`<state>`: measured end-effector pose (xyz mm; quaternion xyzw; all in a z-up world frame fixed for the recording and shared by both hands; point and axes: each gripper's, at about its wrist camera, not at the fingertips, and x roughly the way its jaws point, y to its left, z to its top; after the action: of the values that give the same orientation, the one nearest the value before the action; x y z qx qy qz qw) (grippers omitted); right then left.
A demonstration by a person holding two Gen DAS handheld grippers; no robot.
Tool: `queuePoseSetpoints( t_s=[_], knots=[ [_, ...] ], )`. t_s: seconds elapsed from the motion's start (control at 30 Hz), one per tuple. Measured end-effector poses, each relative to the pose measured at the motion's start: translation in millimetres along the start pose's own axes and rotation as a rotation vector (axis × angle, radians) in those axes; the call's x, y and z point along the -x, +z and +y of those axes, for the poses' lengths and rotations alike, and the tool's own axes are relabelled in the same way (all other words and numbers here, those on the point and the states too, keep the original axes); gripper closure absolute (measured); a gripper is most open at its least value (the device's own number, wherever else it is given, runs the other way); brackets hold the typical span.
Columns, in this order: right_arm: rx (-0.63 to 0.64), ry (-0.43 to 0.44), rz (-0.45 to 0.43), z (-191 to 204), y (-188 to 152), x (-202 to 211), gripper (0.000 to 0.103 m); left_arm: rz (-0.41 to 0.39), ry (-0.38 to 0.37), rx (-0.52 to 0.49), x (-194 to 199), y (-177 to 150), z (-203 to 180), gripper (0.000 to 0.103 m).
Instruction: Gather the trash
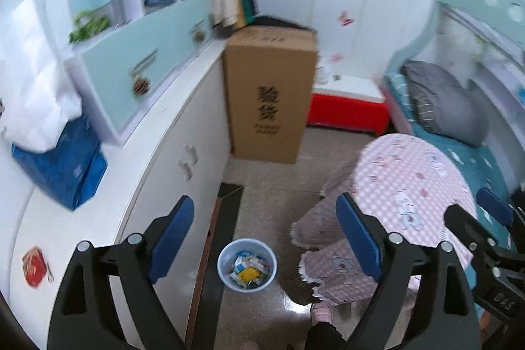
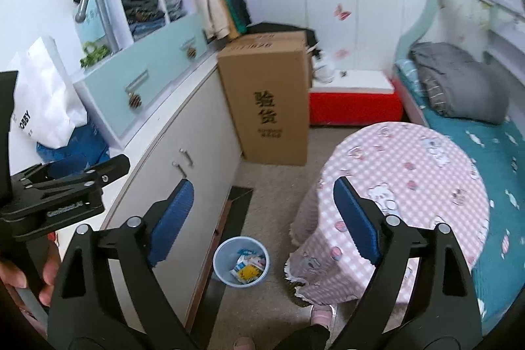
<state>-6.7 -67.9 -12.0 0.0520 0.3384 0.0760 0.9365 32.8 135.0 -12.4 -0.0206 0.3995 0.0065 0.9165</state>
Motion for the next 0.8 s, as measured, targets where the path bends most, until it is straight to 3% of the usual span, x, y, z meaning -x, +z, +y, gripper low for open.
queuePoseSetpoints(
  t_s=[0.17, 0.37, 0.8],
  knots=[
    [-0.018, -0.060, -0.052, 7.8, -16.5, 32.8, 0.015, -0.079, -0.065, -0.047, 39.9, -11.2, -3.7, 0.015],
    [-0.027, -0.093, -0.065, 17.1, -36.3, 57.1, 0.013, -0.130, -0.074, -0.095, 74.0, -29.5, -5.9, 0.013],
    [-0.019, -0.106, -0.060, 31.2, -54.6, 75.2, 0.013, -0.143, -0.082, -0.152, 98.1, -53.7, -6.4, 0.013]
  ],
)
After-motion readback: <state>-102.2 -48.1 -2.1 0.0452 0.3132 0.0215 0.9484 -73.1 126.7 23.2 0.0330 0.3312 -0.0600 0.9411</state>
